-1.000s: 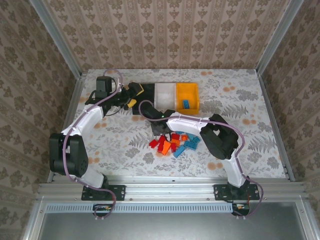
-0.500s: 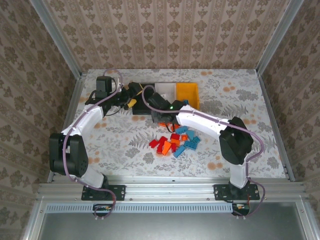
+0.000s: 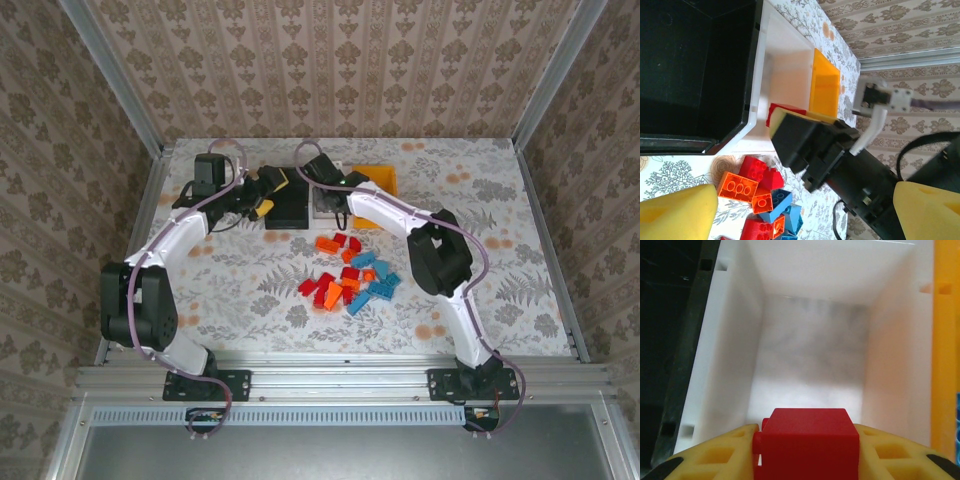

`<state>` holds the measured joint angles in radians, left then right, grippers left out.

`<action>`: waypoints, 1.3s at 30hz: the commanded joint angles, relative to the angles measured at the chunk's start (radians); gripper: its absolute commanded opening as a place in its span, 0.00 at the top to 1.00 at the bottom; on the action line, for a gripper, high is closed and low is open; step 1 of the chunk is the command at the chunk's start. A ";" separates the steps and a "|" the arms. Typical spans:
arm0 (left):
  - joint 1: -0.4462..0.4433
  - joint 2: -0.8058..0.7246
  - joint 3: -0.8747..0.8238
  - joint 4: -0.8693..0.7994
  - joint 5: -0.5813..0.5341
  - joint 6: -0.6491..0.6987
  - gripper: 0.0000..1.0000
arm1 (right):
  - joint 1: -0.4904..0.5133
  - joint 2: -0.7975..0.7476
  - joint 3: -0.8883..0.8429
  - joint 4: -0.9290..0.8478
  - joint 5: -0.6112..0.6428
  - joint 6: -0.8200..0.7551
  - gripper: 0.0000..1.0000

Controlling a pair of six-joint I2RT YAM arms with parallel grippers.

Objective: Sort the legos into containers by color

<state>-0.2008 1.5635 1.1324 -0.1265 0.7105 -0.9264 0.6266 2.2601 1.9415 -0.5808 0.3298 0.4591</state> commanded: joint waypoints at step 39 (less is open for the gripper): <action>0.010 0.012 0.000 0.007 0.012 0.001 0.08 | 0.148 -0.163 -0.370 0.090 -0.127 -0.213 0.41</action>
<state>-0.2001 1.5723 1.1328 -0.1246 0.7109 -0.9321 0.7662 2.0495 1.5375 -0.4988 0.2184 0.2874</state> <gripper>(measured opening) 0.924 0.590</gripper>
